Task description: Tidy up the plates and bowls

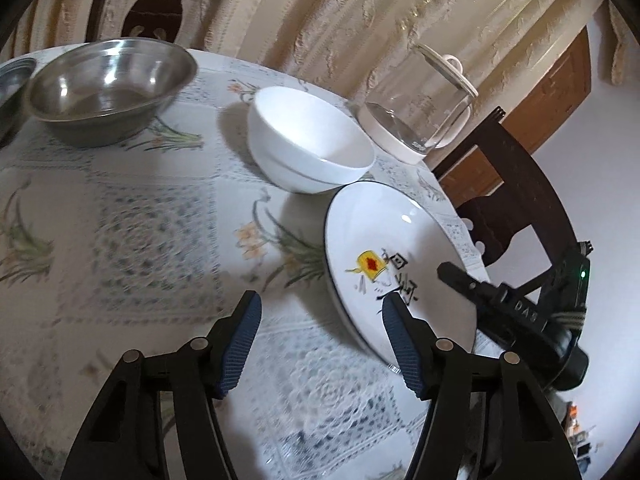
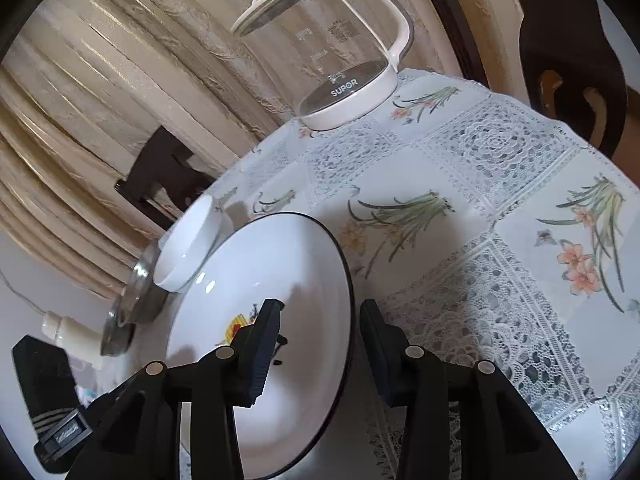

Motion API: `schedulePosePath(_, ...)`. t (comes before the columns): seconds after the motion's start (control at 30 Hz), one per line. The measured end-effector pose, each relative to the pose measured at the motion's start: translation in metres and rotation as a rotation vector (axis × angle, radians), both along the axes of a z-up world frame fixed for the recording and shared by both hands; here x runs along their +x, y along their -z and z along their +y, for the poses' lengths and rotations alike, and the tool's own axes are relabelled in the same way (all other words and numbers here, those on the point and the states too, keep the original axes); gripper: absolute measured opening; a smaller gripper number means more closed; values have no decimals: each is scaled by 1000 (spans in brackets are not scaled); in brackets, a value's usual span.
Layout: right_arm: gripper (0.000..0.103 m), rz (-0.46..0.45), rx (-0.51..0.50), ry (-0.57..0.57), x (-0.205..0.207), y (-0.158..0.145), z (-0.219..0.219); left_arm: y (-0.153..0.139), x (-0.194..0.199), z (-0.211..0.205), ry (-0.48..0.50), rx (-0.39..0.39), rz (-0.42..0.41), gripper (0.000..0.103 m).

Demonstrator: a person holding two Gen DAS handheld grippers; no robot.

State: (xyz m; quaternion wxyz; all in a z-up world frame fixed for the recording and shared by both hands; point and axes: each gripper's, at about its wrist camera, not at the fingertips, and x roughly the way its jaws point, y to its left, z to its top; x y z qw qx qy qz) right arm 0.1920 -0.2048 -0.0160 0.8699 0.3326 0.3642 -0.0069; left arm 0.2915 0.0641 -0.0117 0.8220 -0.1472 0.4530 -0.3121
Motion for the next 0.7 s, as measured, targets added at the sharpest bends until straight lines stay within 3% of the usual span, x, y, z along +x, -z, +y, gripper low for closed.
schedulePosePath(0.5,39,0,-5,-26,2,0,2,12,18,-29,39,-68,66,59)
schedulePosePath(0.7,37,2,-21,-27,2,0,3,14,21,-38,56,-80,74,51)
